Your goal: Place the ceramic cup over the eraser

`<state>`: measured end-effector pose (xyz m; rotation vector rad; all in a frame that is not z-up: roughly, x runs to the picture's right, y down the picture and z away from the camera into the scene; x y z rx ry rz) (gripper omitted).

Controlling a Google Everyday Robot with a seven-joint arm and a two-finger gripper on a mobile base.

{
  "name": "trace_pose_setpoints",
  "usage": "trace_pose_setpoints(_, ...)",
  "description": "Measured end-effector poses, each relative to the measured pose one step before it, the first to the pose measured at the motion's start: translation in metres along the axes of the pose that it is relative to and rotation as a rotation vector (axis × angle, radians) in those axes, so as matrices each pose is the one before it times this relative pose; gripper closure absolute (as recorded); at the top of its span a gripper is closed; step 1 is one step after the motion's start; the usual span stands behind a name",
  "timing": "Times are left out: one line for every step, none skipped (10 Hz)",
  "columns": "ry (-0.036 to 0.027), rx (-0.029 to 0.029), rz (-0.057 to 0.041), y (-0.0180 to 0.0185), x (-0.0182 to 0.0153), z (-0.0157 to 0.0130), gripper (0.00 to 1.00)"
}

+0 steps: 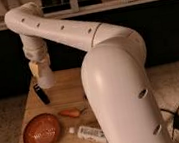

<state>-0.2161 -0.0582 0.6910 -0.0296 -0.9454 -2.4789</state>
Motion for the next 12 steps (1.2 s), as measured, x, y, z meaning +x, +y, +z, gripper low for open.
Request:
trace_pose_setpoints(0.01230, 0.00043, -0.00740, -0.00047, 0.00465, 0.00297, 0.99)
trace_pose_setpoints(0.00896, -0.00218, -0.01013, -0.00080, 0.00403, 0.00327, 0.99)
trace_pose_setpoints(0.00648, -0.00045, -0.00940, -0.00111, 0.00349, 0.00263, 0.99)
trace_pose_setpoints(0.00519, -0.00073, -0.01105, -0.00040, 0.00350, 0.00318, 0.99)
trace_pose_setpoints(0.00118, 0.00177, -0.01547, -0.00022, 0.00376, 0.00531, 0.99)
trace_pose_setpoints(-0.00078, 0.00958, -0.01880, -0.00188, 0.00493, 0.00652, 0.99)
trace_pose_setpoints(0.00394, 0.01516, -0.01115, -0.00117, 0.00412, 0.00487, 0.99)
trace_pose_setpoints(0.00862, 0.01802, -0.00438, 0.00100, 0.00224, 0.00469, 0.99)
trace_pose_setpoints(0.00496, 0.01357, -0.00302, 0.00170, 0.00059, 0.00353, 0.99)
trace_pose_setpoints(-0.00223, 0.01058, -0.00821, -0.00104, 0.00291, 0.00446, 0.99)
trace_pose_setpoints(-0.00485, 0.00780, -0.01535, -0.00311, 0.00444, 0.00665, 0.99)
trace_pose_setpoints(-0.00107, 0.00481, -0.00700, -0.00028, 0.00134, 0.00276, 0.99)
